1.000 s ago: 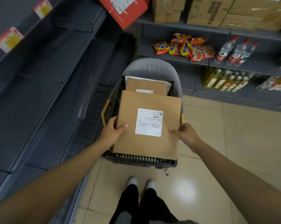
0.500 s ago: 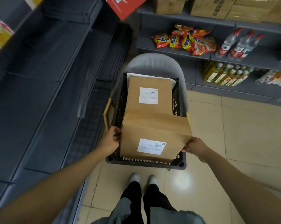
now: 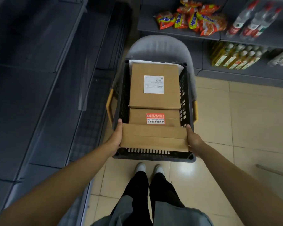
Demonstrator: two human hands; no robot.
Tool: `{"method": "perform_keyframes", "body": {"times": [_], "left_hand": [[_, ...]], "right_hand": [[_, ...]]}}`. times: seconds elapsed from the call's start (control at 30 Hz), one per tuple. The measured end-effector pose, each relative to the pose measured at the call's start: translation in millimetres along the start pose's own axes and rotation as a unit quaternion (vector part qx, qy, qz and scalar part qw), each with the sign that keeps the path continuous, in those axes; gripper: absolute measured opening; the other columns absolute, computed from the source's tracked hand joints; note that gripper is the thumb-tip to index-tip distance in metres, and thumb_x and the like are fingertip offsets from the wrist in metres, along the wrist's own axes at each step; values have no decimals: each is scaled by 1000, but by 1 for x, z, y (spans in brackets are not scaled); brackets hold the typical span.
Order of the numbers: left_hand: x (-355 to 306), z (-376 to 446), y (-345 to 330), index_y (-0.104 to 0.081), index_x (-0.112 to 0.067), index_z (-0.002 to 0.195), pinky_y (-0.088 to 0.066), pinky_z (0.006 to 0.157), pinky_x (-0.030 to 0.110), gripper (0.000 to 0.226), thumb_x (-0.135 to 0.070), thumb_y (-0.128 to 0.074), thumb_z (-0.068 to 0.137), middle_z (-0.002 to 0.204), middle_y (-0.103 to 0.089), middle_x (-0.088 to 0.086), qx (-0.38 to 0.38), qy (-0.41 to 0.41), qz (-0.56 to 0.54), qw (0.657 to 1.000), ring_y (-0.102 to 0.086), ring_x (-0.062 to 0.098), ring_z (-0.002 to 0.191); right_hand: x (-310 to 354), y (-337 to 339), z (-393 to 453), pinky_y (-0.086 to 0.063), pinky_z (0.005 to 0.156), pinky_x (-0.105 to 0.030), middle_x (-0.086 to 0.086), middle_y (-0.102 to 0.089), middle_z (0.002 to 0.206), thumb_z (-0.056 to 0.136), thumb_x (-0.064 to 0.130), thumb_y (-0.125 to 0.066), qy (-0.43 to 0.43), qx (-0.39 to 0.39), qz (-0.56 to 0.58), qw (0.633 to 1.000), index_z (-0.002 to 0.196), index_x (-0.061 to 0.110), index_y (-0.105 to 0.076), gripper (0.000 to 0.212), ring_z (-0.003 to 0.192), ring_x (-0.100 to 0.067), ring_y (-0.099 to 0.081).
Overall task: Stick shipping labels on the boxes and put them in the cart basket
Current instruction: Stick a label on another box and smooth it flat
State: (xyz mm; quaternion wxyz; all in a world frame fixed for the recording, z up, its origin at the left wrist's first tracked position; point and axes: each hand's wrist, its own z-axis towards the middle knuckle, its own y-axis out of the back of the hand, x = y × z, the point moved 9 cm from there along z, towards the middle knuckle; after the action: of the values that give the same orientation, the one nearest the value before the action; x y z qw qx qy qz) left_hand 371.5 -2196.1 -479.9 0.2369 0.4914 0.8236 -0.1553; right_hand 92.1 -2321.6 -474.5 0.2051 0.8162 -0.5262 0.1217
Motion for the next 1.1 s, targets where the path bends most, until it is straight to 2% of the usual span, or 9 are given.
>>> {"method": "perform_keyframes", "body": {"times": [0.1,0.17,0.3,0.5,0.57,0.63,0.8,0.93,1.1], "left_hand": [[7,8,-8,-52,-33,119,-46,98,44,70,-82,-23,79,113,-61,2,5,20,57,998,-58,20,105],[15,14,-13,-48,-30,129,-43,102,47,75,-82,-27,79,119,-60,5,10,37,91,995,-56,23,110],[26,28,-17,-42,-25,138,-41,104,50,77,-78,-35,82,125,-56,8,-22,64,78,995,-53,27,115],[30,53,-11,-47,-20,133,-41,102,45,70,-71,-34,87,126,-54,7,-66,44,101,992,-51,25,112],[29,59,-5,-49,-19,131,-43,96,42,64,-67,-35,90,125,-54,6,-90,26,108,990,-51,22,107],[31,64,-2,-47,-19,132,-42,98,42,64,-66,-37,90,126,-53,6,-95,26,117,988,-50,24,112],[39,70,-1,-32,-17,145,-33,98,37,66,-61,-28,95,140,-41,9,-99,40,172,979,-40,28,127],[34,72,-6,-25,-16,148,-32,102,42,70,-62,-24,95,146,-36,11,-100,45,199,974,-36,30,132],[27,71,-11,-22,-20,149,-32,100,40,65,-58,-26,97,146,-38,10,-93,27,197,976,-37,30,132]], "right_hand": [[-5,4,14,-39,106,-48,-18,-50,136,92,66,-30,-2,-44,-7,999,137,6,-44,76,121,-34,-49],[-9,-1,20,-40,105,-49,-19,-51,135,91,68,-29,-7,-33,-14,999,137,8,-44,77,120,-35,-51],[-18,-8,29,-40,106,-48,-18,-52,134,93,63,-34,-29,-12,-34,999,139,12,-43,69,119,-35,-52],[-24,-25,39,-44,98,-45,-16,-57,120,95,32,-43,-36,44,2,998,132,15,-44,41,110,-34,-54],[-25,-33,45,-46,96,-47,-18,-56,120,90,20,-48,-33,62,-23,997,132,13,-43,43,108,-36,-55],[-25,-37,51,-45,97,-48,-18,-55,122,85,14,-51,-28,65,-55,996,133,12,-42,49,109,-36,-54],[-29,-40,58,-46,88,-42,-12,-55,115,84,14,-53,-28,53,-58,997,132,14,-41,49,103,-32,-53],[-26,-36,63,-43,81,-37,-10,-54,117,85,17,-54,-14,32,-61,998,135,13,-41,52,100,-28,-52],[-21,-30,65,-41,86,-38,-9,-49,122,89,21,-53,5,-3,-90,996,138,15,-36,52,103,-25,-47]]}}
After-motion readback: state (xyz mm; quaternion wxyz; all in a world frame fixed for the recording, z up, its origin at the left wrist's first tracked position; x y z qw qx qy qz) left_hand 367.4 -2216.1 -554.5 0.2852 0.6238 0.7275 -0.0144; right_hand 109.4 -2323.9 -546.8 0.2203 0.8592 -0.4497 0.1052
